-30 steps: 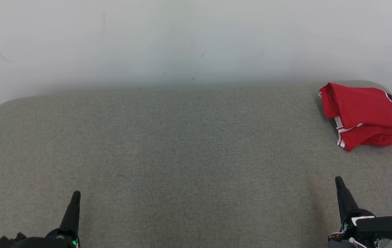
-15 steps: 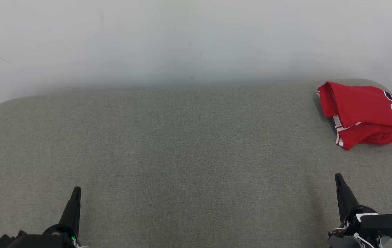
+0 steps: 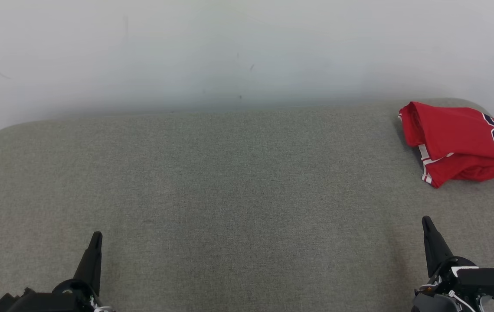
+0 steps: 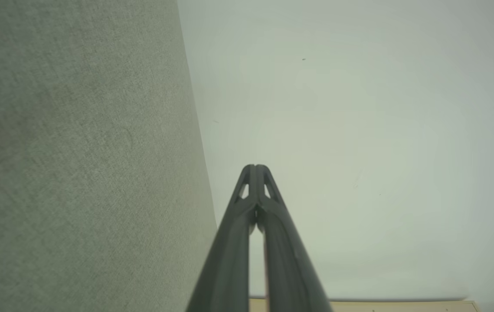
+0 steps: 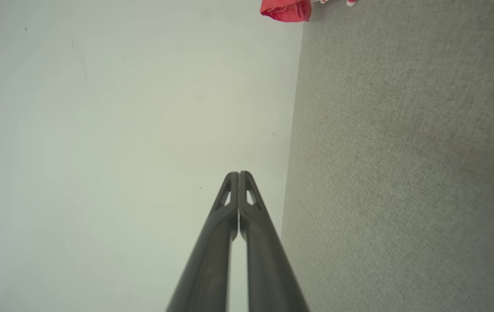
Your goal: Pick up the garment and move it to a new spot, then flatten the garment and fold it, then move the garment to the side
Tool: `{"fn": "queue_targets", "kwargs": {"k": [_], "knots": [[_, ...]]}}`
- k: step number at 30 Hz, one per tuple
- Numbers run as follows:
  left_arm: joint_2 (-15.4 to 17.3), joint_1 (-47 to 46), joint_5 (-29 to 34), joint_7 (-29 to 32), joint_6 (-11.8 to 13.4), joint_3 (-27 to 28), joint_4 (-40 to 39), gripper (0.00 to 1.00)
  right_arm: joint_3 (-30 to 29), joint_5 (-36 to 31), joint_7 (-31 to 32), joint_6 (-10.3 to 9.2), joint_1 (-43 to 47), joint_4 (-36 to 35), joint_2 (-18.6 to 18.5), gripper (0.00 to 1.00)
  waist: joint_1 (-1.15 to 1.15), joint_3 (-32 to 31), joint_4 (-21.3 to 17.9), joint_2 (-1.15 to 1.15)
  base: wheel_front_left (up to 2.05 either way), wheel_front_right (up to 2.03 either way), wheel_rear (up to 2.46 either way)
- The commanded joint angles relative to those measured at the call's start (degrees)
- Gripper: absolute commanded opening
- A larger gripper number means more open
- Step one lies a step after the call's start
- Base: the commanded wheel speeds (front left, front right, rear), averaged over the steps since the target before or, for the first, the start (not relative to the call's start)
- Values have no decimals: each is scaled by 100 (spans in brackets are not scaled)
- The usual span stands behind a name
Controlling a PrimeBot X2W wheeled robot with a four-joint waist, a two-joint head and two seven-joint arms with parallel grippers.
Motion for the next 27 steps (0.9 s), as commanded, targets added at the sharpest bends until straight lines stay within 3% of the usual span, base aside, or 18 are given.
{"fn": "queue_targets", "kwargs": {"k": [1,27], "knots": [[-3,-42,-20,28,-14,22,14,0,-10,13,5,-12,-22,9,17,0,0,0,1,0,0,0,0],[-4,-42,-22,25,-14,19,12,0,-27,-11,23,-12,-24,10,27,0,0,0,1,0,0,0,0]]}}
